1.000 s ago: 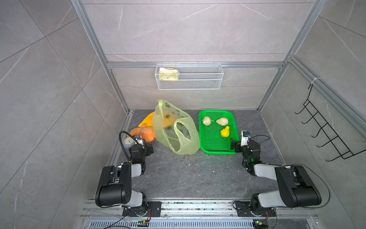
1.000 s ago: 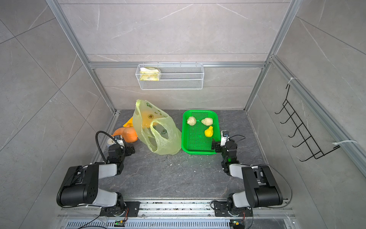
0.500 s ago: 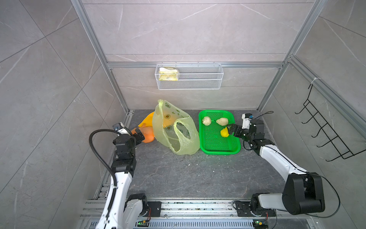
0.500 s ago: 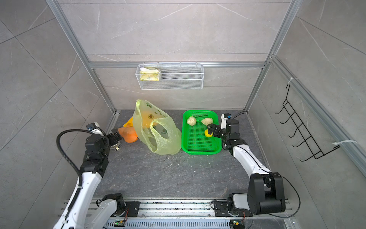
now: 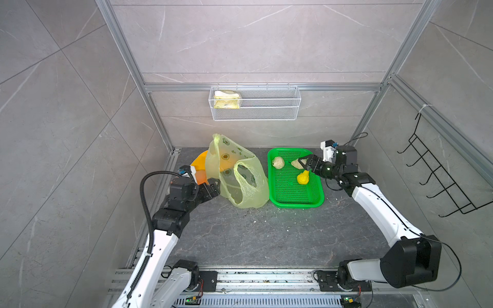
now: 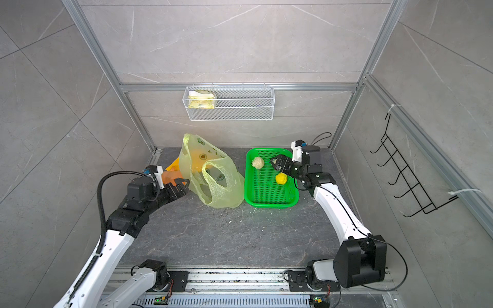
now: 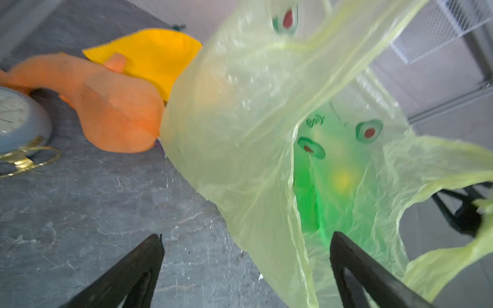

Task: Place the pears into plastic bags & tie knots
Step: Pick up the plastic bag at the center of the board.

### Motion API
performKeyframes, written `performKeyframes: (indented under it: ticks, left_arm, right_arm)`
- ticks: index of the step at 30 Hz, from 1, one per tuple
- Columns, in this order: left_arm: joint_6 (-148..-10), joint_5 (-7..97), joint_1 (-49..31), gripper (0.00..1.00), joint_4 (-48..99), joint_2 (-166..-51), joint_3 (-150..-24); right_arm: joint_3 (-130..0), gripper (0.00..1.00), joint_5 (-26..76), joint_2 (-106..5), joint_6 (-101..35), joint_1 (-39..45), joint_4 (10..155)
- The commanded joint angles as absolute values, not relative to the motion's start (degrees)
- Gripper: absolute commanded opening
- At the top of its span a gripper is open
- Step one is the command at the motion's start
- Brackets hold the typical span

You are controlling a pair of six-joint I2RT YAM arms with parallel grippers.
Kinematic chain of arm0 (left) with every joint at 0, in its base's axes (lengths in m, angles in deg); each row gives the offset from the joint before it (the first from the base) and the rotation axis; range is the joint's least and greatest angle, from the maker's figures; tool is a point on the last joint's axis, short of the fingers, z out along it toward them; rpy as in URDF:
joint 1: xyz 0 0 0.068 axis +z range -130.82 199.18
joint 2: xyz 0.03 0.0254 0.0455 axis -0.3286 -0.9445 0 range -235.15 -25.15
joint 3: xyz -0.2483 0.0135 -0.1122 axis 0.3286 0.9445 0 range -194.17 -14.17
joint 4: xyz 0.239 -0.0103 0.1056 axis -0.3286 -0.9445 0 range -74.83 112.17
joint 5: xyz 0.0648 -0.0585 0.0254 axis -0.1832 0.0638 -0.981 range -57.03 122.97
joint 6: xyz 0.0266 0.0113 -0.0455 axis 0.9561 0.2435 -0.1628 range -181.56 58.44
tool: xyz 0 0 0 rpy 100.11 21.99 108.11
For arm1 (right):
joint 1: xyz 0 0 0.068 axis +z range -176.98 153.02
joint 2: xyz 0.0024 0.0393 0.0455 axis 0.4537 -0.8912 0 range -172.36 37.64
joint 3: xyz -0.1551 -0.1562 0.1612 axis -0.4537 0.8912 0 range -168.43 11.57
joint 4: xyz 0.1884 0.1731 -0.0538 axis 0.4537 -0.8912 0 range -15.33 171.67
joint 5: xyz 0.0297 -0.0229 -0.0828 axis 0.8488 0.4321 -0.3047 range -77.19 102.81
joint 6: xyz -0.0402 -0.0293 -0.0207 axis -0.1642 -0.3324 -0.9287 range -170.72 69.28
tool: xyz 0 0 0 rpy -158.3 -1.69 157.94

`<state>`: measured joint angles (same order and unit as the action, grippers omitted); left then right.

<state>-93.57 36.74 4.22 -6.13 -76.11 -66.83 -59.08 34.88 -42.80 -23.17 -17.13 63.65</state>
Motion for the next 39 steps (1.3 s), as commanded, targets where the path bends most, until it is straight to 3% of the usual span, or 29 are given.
performKeyframes:
  ticks: [1, 11, 18, 21, 26, 39]
  left_arm:
    - [-94.19, 30.62, -0.05, 1.00, -6.92, -78.50, -69.86]
    - [-94.95, 26.15, -1.82, 0.97, -0.32, -91.39, -72.59]
    - [-94.95, 27.75, -3.04, 0.42, 3.47, -93.76, -71.33]
    - [-94.96, 28.28, -3.31, 0.35, 3.62, -91.70, -69.89]
    - [-95.53, 29.79, -3.70, 0.01, 3.54, -89.00, -67.99]
    - [-96.57, 29.39, -7.13, 0.00, 2.73, -86.67, -67.26]
  right_arm:
    - [-63.47, 0.89, 21.82, -45.61, -29.28, -13.18, 49.38]
    - [-74.52, 0.90, 9.44, -59.74, -30.77, -7.41, 46.32]
    - [-86.06, 0.91, 0.81, -71.08, -29.83, -6.48, 40.24]
    - [-81.48, 0.92, -3.47, -67.76, -28.59, -6.46, 41.99]
    - [-73.87, 0.94, -6.40, -63.79, -26.02, -6.87, 41.98]
    - [-77.47, 0.95, -3.54, -76.57, -20.41, -10.61, 45.70]
